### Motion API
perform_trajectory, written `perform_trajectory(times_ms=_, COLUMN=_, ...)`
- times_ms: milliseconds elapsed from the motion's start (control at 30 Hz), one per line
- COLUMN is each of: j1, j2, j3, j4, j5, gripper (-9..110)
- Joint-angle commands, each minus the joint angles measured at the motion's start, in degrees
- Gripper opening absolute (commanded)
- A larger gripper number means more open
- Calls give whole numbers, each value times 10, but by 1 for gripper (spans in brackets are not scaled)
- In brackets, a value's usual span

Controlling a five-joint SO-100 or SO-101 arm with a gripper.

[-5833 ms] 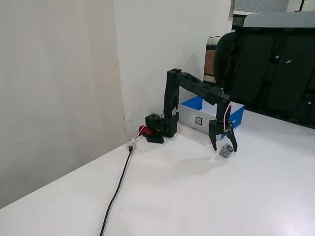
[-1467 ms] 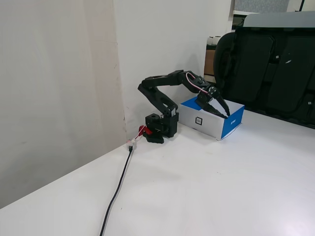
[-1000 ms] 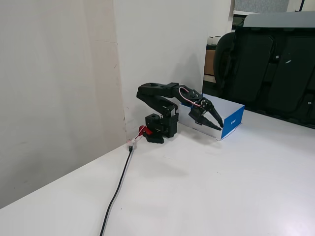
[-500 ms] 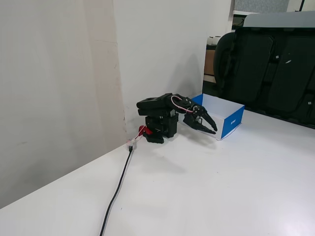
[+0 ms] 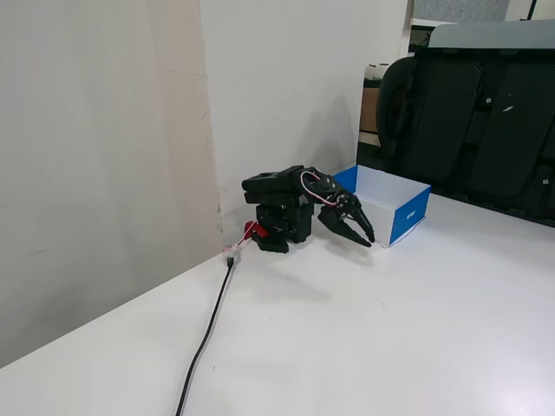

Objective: Pick the gray block and keep it in the box.

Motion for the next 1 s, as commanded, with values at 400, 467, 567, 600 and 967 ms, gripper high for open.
perform_trajectory(times_ms=400, j1=105, j2=91, j3=-4, j4=-26, j5=215, gripper=0)
perform_trajectory(times_ms=467, j1=101, j2=91, j3=-4, j4=-27, j5=215, gripper=0)
perform_trajectory(times_ms=567, j1=101, j2=91, j3=-4, j4=-27, j5=215, gripper=0)
perform_trajectory(times_ms=600, j1=99, j2=91, j3=-4, j4=-28, j5=215, gripper=0)
perform_trajectory(times_ms=967, j1=100, j2=91, j3=-4, j4=-28, j5=217, gripper=0)
